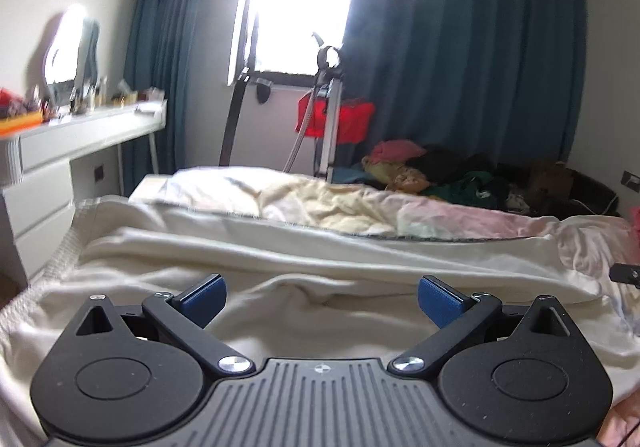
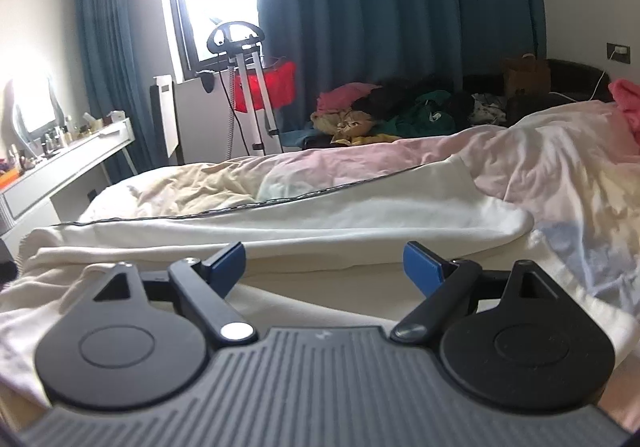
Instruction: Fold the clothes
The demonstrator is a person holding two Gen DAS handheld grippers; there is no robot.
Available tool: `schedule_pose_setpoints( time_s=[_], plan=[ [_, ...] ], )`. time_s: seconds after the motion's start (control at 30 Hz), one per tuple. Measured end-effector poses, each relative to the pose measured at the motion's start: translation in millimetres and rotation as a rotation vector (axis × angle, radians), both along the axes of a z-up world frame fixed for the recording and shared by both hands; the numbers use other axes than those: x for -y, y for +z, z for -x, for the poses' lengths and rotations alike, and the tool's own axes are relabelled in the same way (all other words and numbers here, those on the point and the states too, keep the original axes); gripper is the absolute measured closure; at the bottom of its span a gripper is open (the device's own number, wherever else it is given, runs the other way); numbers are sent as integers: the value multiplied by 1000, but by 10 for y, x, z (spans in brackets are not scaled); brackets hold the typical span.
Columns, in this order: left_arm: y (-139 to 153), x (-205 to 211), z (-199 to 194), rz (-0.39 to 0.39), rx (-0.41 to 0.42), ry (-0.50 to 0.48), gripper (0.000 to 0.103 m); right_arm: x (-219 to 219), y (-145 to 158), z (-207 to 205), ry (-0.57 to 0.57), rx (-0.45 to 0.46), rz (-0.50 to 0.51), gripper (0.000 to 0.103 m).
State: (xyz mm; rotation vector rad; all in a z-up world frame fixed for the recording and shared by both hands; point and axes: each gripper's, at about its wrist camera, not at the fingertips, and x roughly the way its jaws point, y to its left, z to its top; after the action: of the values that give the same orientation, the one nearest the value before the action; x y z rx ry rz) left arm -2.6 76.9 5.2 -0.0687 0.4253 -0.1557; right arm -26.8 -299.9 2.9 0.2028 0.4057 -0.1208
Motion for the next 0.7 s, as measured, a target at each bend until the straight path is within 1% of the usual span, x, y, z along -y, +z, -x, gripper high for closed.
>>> schedule_pose_setpoints(
  time_s=[0.1,0.23,0.3,0.33,0.37,0.43,0.57,0.67,0.7],
  plan=[
    [-26,-1,8,-20,-11,14,0,-21,-21,4,13,-6,13,16],
    [-95,-70,-11,-36,-60,57,0,-51,-51,14,21,-16,17,16],
    [-129,-141,-5,-73,-85,118,0,-56,-69,11,17,-30,16,16],
    [-143,-203,-5,-81,-98,149,0,-49,-85,4,8,-45,16,16],
    [-148,-295,-16,-71,-121,178,0,-43,-102,-3,-1,-60,16,16],
    [-147,-500,-50,-36,-177,235,0,-30,-127,-9,-14,-81,15,16],
    [-128,-1084,-130,90,-302,364,0,-2,-146,9,-17,-87,5,16],
    [-200,-1626,-159,250,-417,506,0,15,-154,21,-18,-92,-2,16],
    [-239,-1784,-142,290,-452,568,0,14,-151,26,-17,-93,-6,16]
  ],
)
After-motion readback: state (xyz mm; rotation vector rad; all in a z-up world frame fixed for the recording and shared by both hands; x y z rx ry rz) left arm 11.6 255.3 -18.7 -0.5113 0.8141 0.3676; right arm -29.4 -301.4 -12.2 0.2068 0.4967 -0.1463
